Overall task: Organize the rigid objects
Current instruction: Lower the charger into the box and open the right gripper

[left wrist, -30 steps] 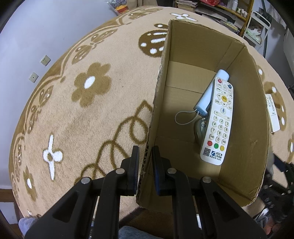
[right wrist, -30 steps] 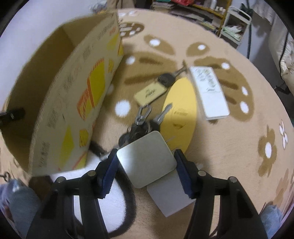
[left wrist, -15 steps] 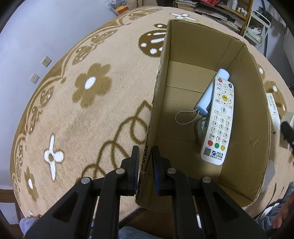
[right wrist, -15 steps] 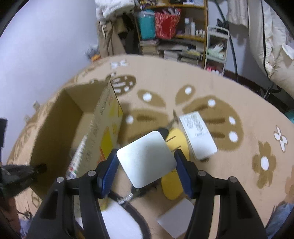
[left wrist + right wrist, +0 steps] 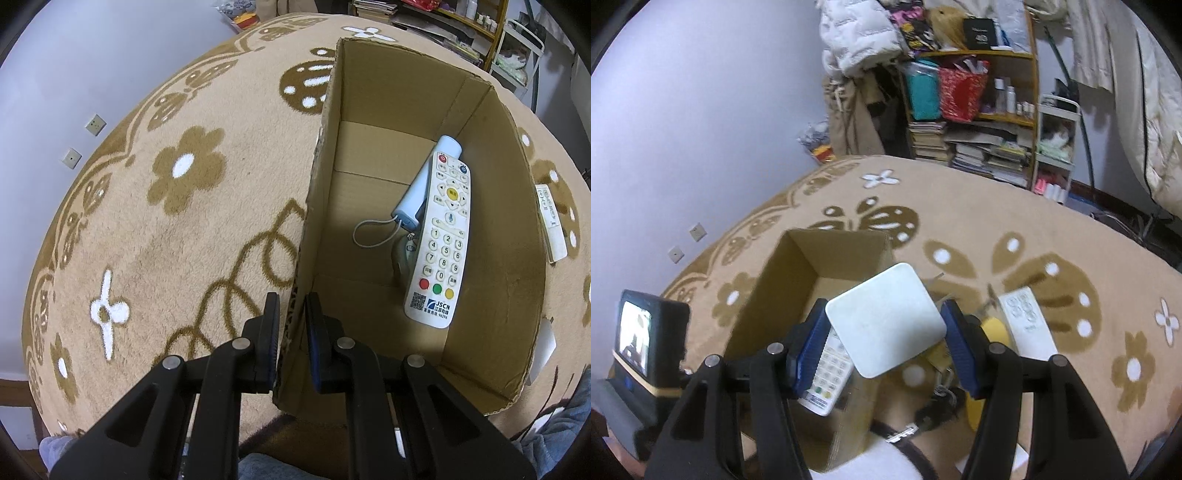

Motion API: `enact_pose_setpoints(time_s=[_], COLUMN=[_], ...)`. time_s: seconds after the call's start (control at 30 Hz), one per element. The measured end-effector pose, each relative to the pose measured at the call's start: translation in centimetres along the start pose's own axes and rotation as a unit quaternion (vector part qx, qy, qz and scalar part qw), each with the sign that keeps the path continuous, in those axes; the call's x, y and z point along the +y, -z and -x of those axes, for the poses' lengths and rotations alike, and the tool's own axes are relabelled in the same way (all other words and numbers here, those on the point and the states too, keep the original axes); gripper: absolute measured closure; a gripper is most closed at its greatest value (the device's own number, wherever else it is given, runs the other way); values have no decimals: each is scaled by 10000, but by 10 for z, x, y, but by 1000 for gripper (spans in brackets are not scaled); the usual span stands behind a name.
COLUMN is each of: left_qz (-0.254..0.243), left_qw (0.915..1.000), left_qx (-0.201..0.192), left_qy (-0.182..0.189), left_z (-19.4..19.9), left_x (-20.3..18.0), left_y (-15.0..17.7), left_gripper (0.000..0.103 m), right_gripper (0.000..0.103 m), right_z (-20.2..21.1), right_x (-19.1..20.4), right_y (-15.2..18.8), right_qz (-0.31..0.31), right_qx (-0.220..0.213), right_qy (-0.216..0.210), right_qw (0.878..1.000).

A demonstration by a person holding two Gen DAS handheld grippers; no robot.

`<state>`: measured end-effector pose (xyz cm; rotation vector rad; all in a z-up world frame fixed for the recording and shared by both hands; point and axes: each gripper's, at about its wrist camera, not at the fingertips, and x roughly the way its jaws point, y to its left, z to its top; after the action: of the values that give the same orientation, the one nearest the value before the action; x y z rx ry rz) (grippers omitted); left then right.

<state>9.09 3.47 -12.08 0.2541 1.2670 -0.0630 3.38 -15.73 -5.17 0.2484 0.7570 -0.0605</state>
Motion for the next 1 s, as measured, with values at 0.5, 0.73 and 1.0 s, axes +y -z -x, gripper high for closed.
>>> enact_pose_setpoints(time_s=[0.5,0.73,1.0], left_qz=[6,-7,-3], left_qw=[10000,10000,10000], left_qx=[6,4,6], left_qy=[-1,-3,-7], left_z=[0,-2,-2], left_x=[0,0,0], left_y=[0,0,1], left_gripper=[90,90,90], right_gripper=[38,38,38], right_z=[-11,-31,-48], right_x=[39,46,50], right_y=[-23,-15,-3], right_qz=[387,266,397], right_qx=[-203,-77,154], right_qy=[-297,-456,-370], right_qw=[9986,9986,9984])
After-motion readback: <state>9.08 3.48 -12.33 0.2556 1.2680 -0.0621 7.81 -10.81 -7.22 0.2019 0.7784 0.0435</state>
